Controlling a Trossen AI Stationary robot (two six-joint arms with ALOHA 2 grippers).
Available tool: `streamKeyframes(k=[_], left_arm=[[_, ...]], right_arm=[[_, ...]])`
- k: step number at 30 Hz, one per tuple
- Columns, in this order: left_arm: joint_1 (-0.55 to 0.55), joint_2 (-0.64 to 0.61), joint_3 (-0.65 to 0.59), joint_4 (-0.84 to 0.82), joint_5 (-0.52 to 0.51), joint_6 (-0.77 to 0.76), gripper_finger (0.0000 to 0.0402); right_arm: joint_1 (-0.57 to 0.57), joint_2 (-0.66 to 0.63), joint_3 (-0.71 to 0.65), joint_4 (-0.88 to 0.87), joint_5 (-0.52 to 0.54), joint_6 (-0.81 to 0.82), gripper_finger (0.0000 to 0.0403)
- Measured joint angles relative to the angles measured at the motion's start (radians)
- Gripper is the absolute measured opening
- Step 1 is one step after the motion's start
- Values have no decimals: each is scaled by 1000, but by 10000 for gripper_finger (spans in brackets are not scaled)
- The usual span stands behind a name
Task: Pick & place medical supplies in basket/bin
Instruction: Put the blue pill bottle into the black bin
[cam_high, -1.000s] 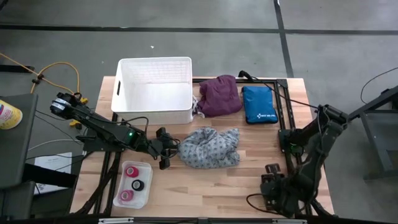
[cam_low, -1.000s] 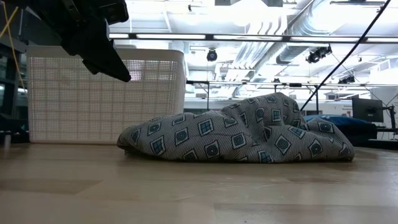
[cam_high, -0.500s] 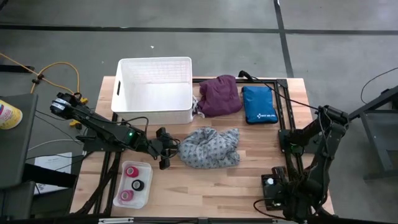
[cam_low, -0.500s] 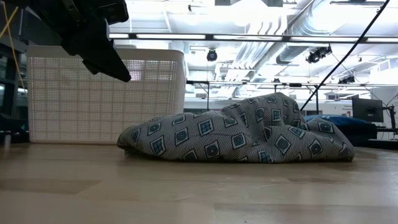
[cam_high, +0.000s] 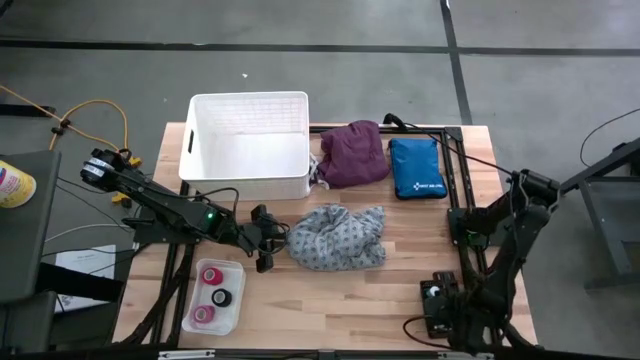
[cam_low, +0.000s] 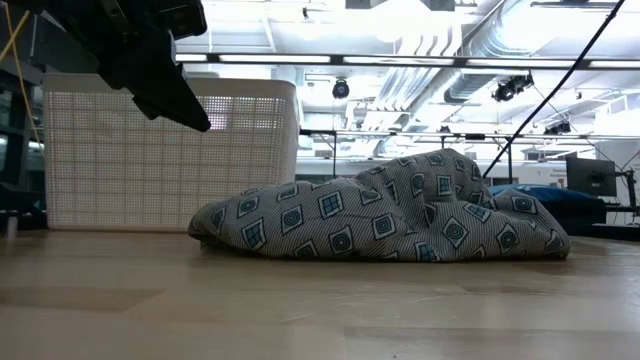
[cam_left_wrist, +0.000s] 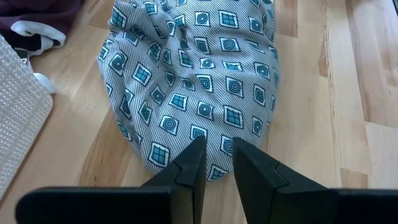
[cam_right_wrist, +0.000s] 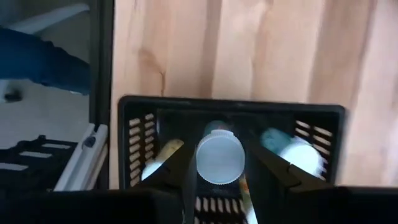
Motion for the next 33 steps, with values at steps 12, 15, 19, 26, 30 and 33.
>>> streamKeyframes(k=[12, 15, 19, 26, 30, 33], left_arm=[[0, 0, 0, 0, 0, 0, 74], [0, 0, 0, 0, 0, 0, 74], [0, 0, 0, 0, 0, 0, 74], [0, 0, 0, 0, 0, 0, 74], [0, 0, 0, 0, 0, 0, 74], [0, 0, 0, 0, 0, 0, 74]], right_arm=[[0, 0, -68, 94, -54, 36, 101], [0, 0, -68, 95, -48, 34, 101], [0, 0, -68, 94, -47, 33, 101], [0, 0, -68, 94, -44, 32, 118], [0, 0, -68, 93, -42, 32, 141], [0, 0, -68, 93, -41, 32, 151]])
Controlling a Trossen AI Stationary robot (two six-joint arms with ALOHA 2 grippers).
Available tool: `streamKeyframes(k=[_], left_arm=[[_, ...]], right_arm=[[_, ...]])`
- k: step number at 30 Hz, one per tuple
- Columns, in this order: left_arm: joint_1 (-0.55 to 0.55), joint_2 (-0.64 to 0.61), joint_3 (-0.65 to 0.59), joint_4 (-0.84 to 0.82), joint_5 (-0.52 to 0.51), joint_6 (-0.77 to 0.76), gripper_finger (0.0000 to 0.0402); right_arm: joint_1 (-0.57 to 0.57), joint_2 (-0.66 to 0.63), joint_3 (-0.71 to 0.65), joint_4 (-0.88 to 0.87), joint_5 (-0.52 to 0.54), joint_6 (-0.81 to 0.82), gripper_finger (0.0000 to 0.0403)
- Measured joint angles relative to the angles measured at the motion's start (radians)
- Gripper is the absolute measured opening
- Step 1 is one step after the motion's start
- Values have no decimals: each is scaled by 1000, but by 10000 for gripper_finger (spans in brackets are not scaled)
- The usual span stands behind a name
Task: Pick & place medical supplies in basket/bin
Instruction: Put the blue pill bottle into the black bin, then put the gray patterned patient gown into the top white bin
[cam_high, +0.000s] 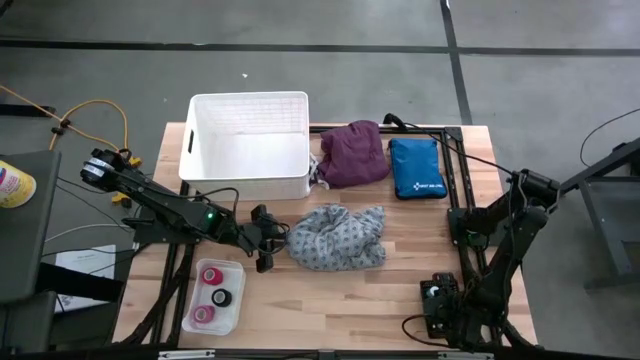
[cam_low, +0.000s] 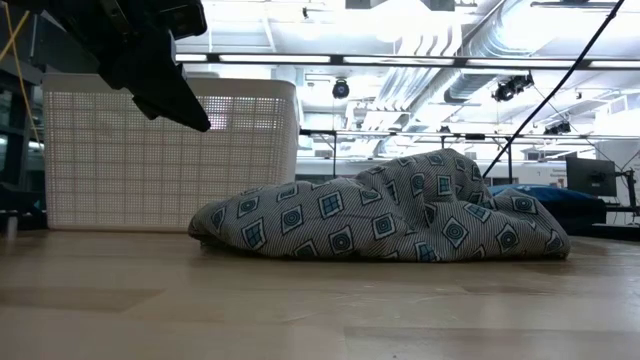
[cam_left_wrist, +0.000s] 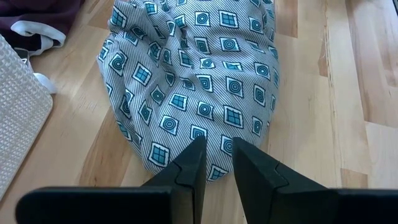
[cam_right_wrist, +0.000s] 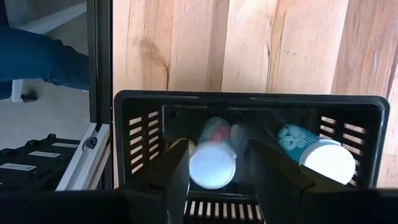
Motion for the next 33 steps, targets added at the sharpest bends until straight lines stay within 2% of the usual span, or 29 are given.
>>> streamKeyframes(k=[12, 23, 27, 33], left_arm=[[0, 0, 0, 0, 0, 0, 74], [0, 0, 0, 0, 0, 0, 74], [0, 0, 0, 0, 0, 0, 74], [0, 0, 0, 0, 0, 0, 74]], right_arm=[[0, -6, 0, -5, 0, -2, 148], [-34, -163, 0, -57, 32, -28, 148], [-36, -177, 0, -61, 74, -29, 148], [-36, -177, 0, -60, 82, -29, 148]])
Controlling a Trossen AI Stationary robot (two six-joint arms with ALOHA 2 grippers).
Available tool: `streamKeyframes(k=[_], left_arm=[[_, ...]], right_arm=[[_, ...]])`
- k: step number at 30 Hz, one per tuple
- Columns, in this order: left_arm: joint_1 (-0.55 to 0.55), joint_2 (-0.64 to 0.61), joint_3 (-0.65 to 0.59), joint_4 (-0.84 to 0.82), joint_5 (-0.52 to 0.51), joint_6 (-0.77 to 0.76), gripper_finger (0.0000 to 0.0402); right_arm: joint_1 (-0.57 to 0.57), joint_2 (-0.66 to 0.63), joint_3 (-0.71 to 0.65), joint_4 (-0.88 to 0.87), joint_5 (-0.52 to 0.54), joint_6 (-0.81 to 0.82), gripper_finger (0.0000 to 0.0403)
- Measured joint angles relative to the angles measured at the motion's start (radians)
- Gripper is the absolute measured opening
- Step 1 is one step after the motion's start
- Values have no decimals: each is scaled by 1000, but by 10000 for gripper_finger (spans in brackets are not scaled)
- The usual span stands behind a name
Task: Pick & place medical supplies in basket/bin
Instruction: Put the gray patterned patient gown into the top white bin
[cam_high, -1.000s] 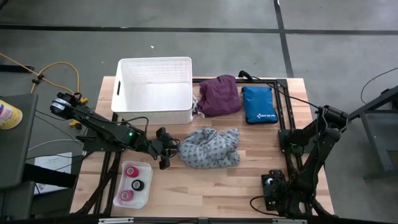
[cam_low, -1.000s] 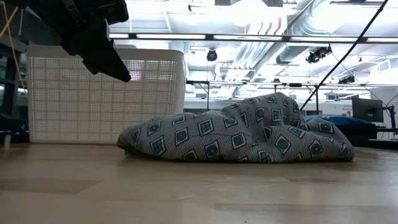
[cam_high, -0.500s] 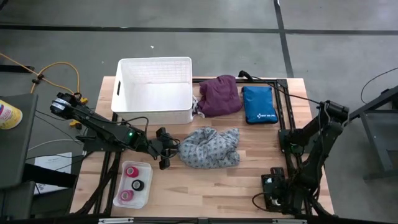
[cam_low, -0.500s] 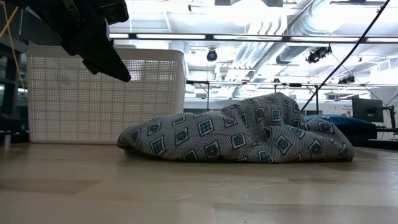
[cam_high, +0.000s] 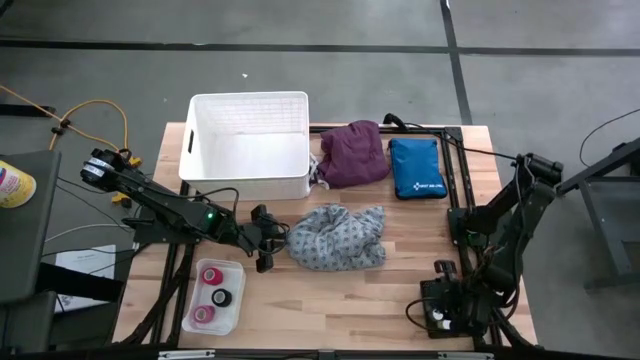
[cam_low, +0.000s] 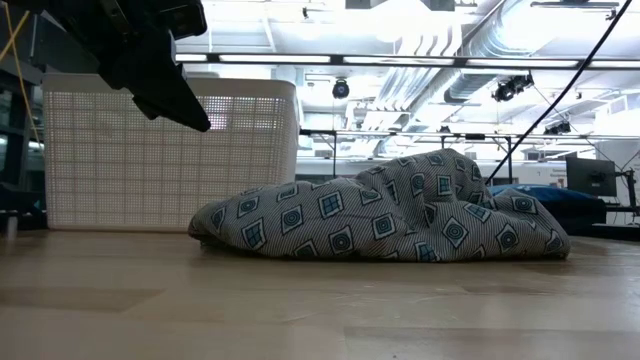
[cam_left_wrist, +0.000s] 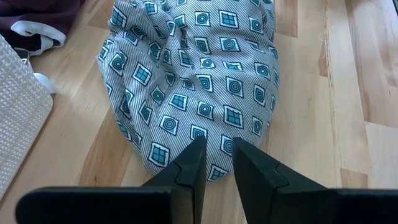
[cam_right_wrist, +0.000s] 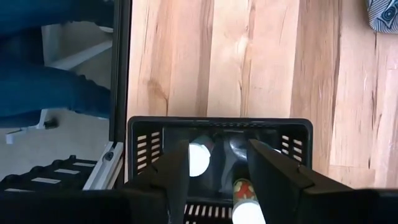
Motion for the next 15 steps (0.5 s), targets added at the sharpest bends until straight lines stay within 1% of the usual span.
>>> streamKeyframes(k=[9, 15], left_arm=[[0, 0, 0, 0, 0, 0, 74], [0, 0, 0, 0, 0, 0, 74]], right_arm=[[0, 0, 0, 1, 3, 1, 148], [-2, 0, 0, 1, 68, 2, 148]])
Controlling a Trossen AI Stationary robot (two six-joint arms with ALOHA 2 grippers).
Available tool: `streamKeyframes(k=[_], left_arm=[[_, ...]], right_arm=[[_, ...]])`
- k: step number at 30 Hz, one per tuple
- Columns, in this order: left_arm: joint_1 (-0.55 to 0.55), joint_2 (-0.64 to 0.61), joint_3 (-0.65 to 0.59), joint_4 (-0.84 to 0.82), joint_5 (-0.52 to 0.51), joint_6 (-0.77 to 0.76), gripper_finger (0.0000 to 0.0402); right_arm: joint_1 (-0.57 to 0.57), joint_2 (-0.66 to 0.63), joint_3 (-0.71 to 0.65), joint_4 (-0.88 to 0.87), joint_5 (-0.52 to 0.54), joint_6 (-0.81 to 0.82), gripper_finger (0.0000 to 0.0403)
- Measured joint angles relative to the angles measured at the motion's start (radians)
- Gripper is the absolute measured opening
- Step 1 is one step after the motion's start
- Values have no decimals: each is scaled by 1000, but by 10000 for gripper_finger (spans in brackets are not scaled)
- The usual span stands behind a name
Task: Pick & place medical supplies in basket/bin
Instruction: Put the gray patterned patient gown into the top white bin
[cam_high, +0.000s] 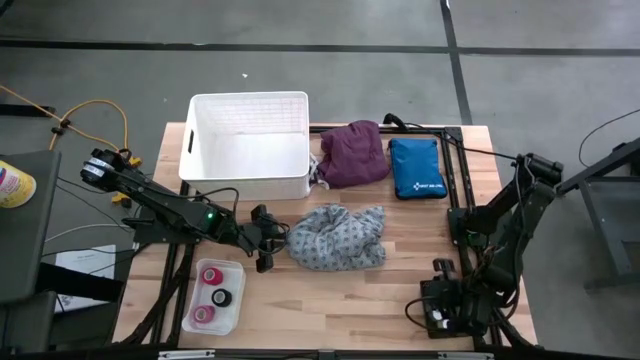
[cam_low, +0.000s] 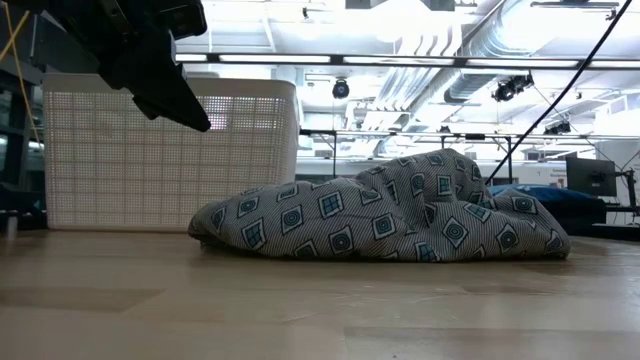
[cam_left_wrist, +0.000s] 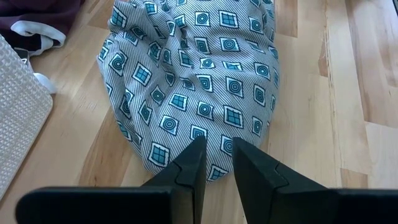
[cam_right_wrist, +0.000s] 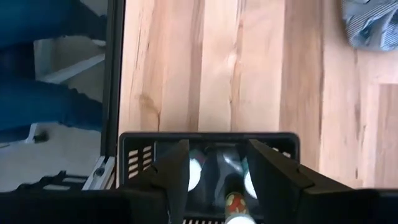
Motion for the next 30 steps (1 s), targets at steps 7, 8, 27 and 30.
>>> streamKeyframes(k=[7, 8, 27, 30], left_arm=[[0, 0, 0, 0, 0, 0, 74], [0, 0, 0, 0, 0, 0, 74], [0, 0, 0, 0, 0, 0, 74], [0, 0, 0, 0, 0, 0, 74]], right_arm=[[-76, 0, 0, 1, 12, -31, 148], [-93, 0, 0, 1, 12, -50, 148], [-603, 0, 0, 265, 89, -724, 148], [-665, 0, 0, 308, 88, -804, 148]])
